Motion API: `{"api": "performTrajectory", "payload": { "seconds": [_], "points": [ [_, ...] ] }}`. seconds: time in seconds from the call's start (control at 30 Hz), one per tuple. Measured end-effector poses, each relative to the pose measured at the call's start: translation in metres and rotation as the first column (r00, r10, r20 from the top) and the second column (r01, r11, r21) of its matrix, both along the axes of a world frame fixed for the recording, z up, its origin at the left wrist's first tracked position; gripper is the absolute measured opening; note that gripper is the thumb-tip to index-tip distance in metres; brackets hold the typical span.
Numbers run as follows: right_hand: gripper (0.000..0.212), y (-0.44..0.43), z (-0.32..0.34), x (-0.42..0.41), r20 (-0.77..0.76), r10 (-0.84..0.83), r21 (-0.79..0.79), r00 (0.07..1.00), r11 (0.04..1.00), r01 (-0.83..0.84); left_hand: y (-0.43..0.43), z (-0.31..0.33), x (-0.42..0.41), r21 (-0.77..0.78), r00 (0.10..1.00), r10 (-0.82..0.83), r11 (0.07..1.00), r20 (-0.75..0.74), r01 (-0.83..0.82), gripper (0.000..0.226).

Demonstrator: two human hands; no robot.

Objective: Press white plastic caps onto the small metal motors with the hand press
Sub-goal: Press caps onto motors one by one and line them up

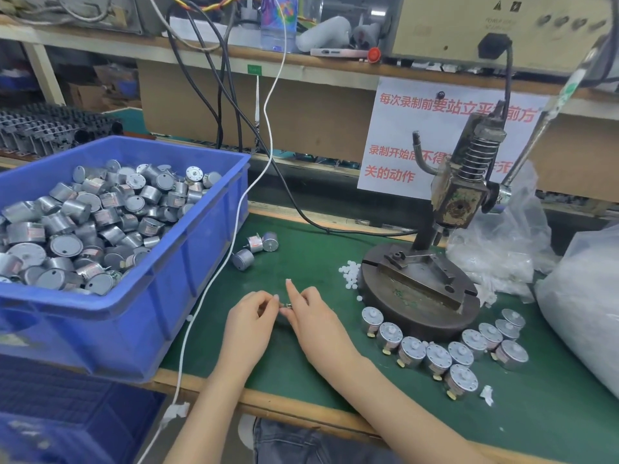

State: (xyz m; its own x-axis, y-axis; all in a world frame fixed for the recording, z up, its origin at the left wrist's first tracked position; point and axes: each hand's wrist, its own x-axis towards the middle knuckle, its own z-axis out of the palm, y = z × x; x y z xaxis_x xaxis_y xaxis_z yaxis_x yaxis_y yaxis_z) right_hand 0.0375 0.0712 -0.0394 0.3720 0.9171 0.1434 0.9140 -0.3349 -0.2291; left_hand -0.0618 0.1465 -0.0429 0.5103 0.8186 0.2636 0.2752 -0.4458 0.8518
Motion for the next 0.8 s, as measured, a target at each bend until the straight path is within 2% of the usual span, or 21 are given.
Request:
{"api": "performTrajectory", "payload": {
  "seconds": [0.5, 0.7, 0.8],
  "points": [
    [0.055, 0.004, -0.014, 0.0, 0.003, -0.015, 0.091, 1.0, 0.996, 0.015, 0.0, 0.005, -0.003, -0.116, 0.998, -0.022, 0.993, 0.055, 0.028, 0.025],
    [0.053, -0.005, -0.01, 0.002, -0.081, 0.008, 0.274, 0.997, 0.962, 0.014, -0.001, 0.004, -0.002, -0.131, 0.998, 0.0, 0.991, 0.07, 0.009, 0.023],
    [0.048, -0.009, -0.005, 0.0, -0.183, 0.058, 0.393, 0.982, 0.92, 0.019, 0.0, 0.002, -0.002, -0.112, 0.999, 0.002, 0.994, 0.051, 0.004, 0.023]
  ]
}}
